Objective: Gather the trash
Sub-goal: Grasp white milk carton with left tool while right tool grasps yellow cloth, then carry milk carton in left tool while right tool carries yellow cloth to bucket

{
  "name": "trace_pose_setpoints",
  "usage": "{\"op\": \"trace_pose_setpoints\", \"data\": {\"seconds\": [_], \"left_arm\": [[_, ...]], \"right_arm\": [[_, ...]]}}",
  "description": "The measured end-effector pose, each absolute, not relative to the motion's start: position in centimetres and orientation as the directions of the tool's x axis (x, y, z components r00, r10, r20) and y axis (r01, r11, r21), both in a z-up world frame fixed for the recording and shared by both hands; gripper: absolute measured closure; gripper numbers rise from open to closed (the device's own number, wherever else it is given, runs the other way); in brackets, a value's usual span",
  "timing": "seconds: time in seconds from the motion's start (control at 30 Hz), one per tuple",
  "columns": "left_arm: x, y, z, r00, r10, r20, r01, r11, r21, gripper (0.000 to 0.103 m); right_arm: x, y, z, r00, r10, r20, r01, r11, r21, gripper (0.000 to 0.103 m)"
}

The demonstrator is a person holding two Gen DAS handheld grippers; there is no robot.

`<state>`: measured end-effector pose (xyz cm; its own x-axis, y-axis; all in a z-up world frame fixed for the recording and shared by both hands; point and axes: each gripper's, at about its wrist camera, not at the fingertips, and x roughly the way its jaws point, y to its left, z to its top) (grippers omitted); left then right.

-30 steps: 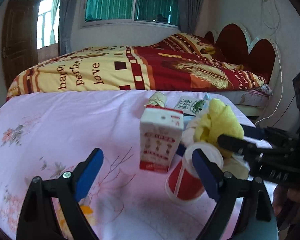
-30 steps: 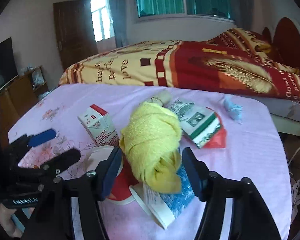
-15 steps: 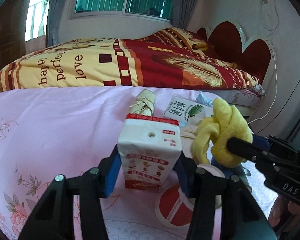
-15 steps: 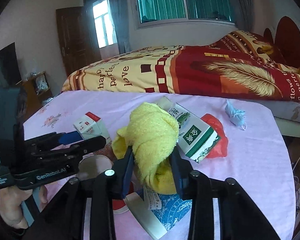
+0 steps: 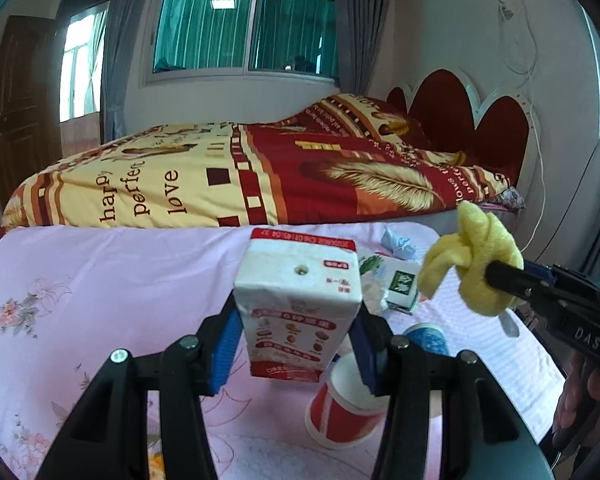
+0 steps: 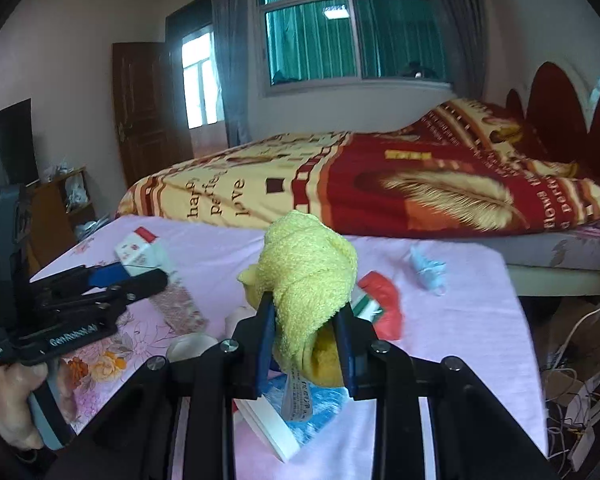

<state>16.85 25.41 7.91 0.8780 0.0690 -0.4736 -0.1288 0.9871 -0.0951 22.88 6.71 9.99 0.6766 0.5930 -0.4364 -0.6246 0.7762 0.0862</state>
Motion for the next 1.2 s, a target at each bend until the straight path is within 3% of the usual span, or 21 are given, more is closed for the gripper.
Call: {"op": "trace_pose_setpoints", "data": {"seconds": [0.83, 1.2], "left_arm": [[10.8, 22.7, 9.7, 0.891, 0.147, -0.431, -0.205, 0.974, -0.093, 0.051], [9.9, 19.3, 9.3, 0.892, 0.079, -0.446, -0.137, 0.985, -0.101, 0.051]], "right_arm": [[15.5, -5.3, 10.5, 0.747, 0.509, -0.428, -0.518, 0.849, 0.104, 0.073], [14.0, -7.7, 10.5, 0.758, 0.488, -0.433, -0.493, 0.863, 0.110, 0.073]]}}
